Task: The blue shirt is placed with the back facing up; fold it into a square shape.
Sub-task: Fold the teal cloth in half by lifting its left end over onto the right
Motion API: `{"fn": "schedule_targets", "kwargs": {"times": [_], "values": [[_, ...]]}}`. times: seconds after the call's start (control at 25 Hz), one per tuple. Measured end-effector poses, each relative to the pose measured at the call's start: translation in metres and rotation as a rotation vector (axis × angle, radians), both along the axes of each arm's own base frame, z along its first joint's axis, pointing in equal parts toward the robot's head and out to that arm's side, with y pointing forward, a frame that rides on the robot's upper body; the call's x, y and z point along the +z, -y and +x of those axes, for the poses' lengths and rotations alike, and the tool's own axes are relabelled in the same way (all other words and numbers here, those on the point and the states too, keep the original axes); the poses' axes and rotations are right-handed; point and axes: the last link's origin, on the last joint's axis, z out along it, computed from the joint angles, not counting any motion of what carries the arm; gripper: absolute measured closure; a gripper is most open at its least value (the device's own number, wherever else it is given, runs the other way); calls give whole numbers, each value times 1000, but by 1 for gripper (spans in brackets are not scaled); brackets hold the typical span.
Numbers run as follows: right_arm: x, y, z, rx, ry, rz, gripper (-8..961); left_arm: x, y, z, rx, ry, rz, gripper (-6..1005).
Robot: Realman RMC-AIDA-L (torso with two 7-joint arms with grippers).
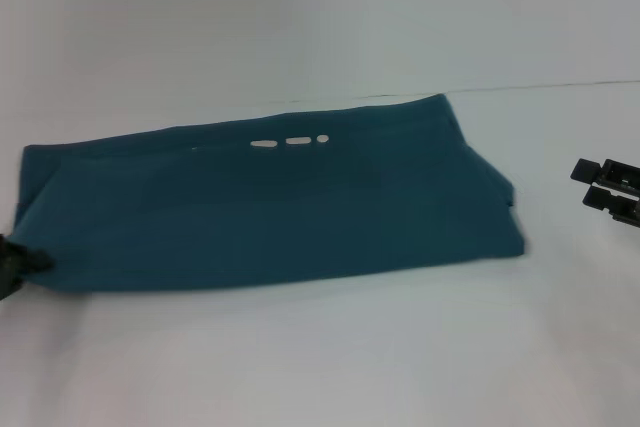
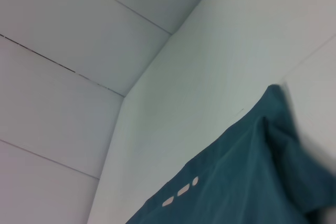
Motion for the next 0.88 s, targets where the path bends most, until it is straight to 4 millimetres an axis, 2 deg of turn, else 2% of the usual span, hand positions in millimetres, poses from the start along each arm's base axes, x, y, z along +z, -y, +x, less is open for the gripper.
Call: {"fn": "schedule_targets", "kwargs": {"times": [0.32, 0.44, 0.56, 0.68, 0.88], "values": [[0, -1, 1, -5, 8, 7, 253, 25, 10, -23, 81, -52, 44, 986], [-1, -1, 2, -7, 10, 7, 253, 28, 12, -24, 84, -52, 50, 985], [-2, -1, 2, -8, 16, 6, 253, 31, 8, -16, 52, -17, 60, 984], [-3, -2, 1, -4, 20, 5, 253, 34, -2, 0, -7, 39, 73, 983], [-4, -3, 0, 6, 24, 5, 253, 41, -24, 42, -157, 141, 74, 982]]}}
